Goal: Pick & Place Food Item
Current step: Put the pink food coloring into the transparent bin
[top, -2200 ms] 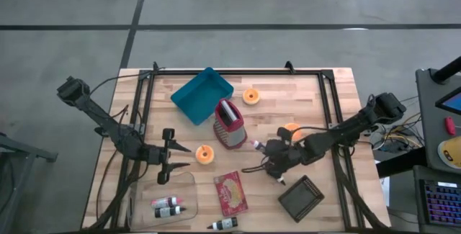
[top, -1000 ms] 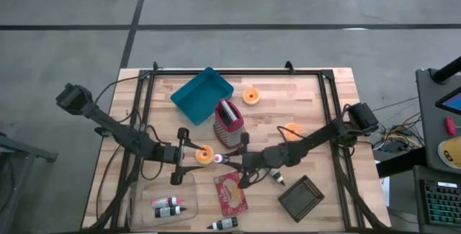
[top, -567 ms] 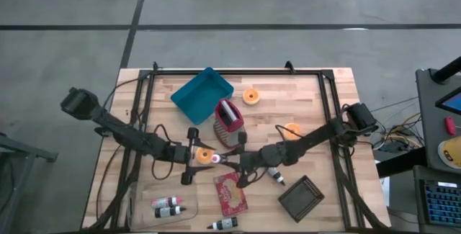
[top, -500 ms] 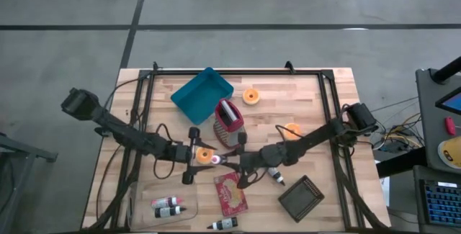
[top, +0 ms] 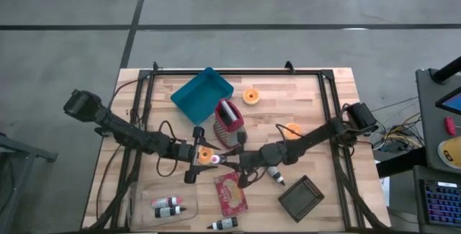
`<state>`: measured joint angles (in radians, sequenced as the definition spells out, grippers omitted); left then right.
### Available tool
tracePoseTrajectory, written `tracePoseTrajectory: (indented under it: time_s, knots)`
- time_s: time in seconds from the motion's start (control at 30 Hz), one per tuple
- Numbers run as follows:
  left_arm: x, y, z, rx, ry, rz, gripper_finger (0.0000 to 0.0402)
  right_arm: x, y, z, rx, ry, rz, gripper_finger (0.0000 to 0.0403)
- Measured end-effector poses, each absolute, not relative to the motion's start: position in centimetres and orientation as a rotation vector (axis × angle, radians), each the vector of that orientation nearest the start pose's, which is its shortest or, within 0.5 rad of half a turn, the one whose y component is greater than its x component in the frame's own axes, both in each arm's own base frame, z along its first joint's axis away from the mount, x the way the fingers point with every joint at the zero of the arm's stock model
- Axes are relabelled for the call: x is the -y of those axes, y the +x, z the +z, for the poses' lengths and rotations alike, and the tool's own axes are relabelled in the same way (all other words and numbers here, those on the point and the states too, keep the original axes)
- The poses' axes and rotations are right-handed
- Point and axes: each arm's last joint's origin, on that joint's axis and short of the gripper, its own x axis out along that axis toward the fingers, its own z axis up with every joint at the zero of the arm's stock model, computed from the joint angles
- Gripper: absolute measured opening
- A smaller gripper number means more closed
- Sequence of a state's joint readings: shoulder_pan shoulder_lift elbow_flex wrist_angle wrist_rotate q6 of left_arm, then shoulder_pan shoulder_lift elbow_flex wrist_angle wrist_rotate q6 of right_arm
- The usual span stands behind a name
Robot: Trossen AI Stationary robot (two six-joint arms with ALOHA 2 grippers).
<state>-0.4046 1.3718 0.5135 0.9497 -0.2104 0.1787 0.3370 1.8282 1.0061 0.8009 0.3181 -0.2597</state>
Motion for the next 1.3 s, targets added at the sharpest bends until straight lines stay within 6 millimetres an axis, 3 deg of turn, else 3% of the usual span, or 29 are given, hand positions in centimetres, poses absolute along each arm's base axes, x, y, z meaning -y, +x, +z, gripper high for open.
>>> tracePoseTrajectory:
  time_s: [0.4,0.8,1.13,1.3]
  knots:
    - [10.35,25.99,22.52,0.102,0.183,-0.184,0.0265,-12.01,37.45,21.84,-0.016,-0.261,0.023,0.0072]
    - [10.37,25.99,22.55,0.109,0.23,-0.187,0.0117,-12.01,37.45,21.92,-0.008,-0.265,0.025,0.0072]
    - [10.37,25.99,22.55,0.11,0.231,-0.188,0.0115,-12.04,37.43,21.95,-0.007,-0.267,0.029,0.0073]
    - [10.38,25.99,22.53,0.108,0.232,-0.19,0.0115,-12.05,37.43,21.94,-0.008,-0.243,0.03,0.013]
